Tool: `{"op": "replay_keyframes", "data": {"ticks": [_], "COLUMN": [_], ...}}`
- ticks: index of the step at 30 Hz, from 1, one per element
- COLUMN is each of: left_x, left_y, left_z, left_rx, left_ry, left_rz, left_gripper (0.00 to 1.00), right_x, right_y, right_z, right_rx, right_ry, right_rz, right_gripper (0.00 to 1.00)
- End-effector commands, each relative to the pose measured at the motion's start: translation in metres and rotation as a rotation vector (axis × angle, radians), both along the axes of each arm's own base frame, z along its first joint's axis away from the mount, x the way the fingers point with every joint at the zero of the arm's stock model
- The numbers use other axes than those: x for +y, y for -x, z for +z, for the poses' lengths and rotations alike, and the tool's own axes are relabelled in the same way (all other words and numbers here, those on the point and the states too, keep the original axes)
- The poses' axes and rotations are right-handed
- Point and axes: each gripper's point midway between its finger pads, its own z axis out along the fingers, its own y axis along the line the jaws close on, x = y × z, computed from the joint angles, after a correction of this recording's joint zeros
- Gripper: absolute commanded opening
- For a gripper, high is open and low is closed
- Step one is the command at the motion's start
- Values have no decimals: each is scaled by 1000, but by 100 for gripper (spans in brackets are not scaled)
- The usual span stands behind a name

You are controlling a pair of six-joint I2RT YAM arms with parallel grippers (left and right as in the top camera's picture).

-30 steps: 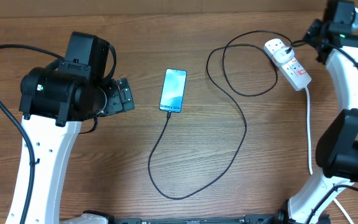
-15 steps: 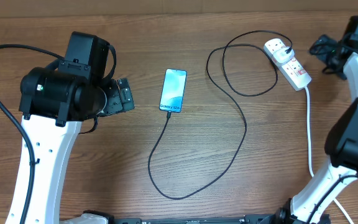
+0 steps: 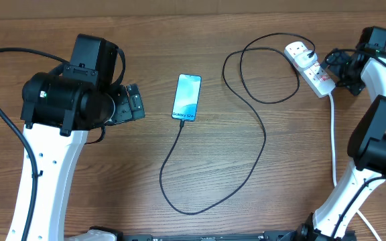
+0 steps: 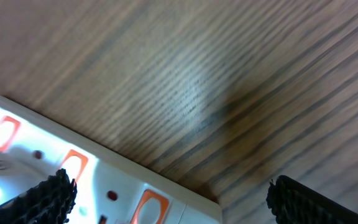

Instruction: Plug charger to phone and switch on socket

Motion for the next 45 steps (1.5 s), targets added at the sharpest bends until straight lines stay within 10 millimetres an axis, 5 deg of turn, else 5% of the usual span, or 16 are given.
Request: {"op": "replay_keyframes", "data": {"ticks": [1, 45], "left_x": [2, 2], "left_y": [-1, -1], "left_z": [-3, -3], "left_rx": [5, 5], "left_ry": [-15, -15], "left_rz": [15, 15], "left_gripper": [100, 100], "right_x": [4, 18], "right_y": [-5, -11], "right_z": [-6, -22], "right_rx": [-7, -13], "right_ry": [-41, -126], "right_rz": [-16, -43], "right_gripper": [100, 100]}}
